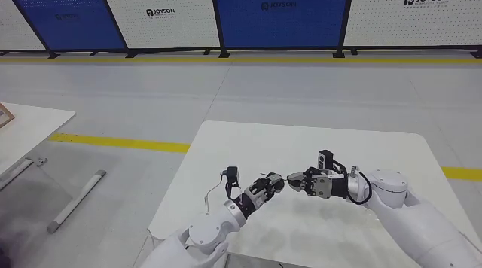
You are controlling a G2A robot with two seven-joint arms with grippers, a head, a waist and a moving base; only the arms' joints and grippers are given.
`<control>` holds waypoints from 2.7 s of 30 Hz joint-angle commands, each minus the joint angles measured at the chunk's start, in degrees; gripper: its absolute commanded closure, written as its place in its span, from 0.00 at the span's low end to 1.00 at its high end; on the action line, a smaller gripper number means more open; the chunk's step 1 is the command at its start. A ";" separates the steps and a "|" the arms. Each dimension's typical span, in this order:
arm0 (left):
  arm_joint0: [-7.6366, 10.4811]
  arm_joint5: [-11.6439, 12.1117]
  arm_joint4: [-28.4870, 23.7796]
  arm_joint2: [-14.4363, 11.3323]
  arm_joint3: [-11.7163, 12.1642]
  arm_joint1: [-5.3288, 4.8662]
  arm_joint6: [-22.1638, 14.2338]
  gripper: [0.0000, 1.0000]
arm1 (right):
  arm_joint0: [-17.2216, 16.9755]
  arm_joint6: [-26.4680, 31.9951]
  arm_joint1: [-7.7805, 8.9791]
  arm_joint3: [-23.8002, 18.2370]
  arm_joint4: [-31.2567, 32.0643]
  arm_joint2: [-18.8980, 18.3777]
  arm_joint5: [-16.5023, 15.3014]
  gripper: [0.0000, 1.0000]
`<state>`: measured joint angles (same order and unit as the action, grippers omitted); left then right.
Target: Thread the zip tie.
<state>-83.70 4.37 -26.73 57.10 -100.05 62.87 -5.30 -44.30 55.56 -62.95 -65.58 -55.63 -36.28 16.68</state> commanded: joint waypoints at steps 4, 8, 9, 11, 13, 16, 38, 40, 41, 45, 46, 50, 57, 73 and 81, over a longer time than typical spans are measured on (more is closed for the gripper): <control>-0.32 0.94 2.08 -0.09 -0.13 0.19 0.87 1.00 | 0.00 0.00 0.00 0.00 0.00 0.00 0.00 1.00; -0.48 1.27 2.56 -0.09 -0.14 0.36 0.99 1.00 | -1.26 -1.90 0.06 -1.05 -0.14 -1.10 -0.23 0.65; -0.52 1.33 2.66 -0.05 -0.13 0.41 0.98 1.00 | -1.68 -2.16 0.16 -1.44 -0.18 -1.70 -0.30 0.56; -0.58 1.40 2.79 0.02 -0.12 0.47 0.95 1.00 | -2.25 -2.37 0.34 -1.91 -0.02 -2.53 -0.01 0.00; -0.65 1.47 2.95 0.11 -0.11 0.55 0.96 1.00 | -2.92 -2.57 0.56 -2.61 0.36 -3.48 0.07 0.00; -0.63 1.57 3.72 0.22 0.01 0.67 1.41 1.00 | -4.11 -2.70 0.85 -3.40 0.36 -4.91 0.02 0.00; -0.86 2.49 11.11 0.37 0.42 0.88 1.92 1.00 | -7.87 -7.24 2.70 -8.14 11.38 -9.58 -3.77 0.00; -0.42 1.22 9.40 0.79 0.43 0.95 0.87 1.00 | -7.11 -8.16 2.79 -8.89 18.01 -8.62 -4.38 0.00; -0.07 0.44 8.17 1.11 0.39 0.98 0.12 1.00 | -6.92 -7.87 2.78 -9.07 19.88 -8.33 -5.19 0.00; 1.29 -3.07 5.63 1.93 0.53 0.91 -4.39 1.00 | -6.85 -7.82 2.67 -9.22 25.67 -7.81 -10.28 0.00; 1.52 -3.31 6.18 2.18 0.54 0.85 -4.82 1.00 | -6.85 -7.82 2.67 -9.22 25.67 -7.81 -10.28 0.00; 1.52 -3.31 6.18 2.18 0.54 0.85 -4.82 1.00 | -6.85 -7.82 2.67 -9.22 25.67 -7.81 -10.28 0.00; 1.59 -2.40 6.66 1.88 0.64 1.05 -4.26 1.00 | -8.78 -6.28 2.79 -9.55 23.50 -9.68 -13.80 0.00; 1.62 -1.63 8.36 1.28 1.31 1.66 -3.72 1.00 | -8.17 -5.05 1.48 -8.82 25.20 -9.84 -11.97 0.86; 1.45 -1.56 8.78 1.54 1.97 1.87 -3.21 1.00 | -8.64 -4.71 1.13 -9.69 25.67 -10.75 -12.90 0.81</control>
<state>-82.27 2.83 -18.02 58.68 -98.18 64.71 -8.48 -52.87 50.85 -61.79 -75.19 -30.09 -46.91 3.69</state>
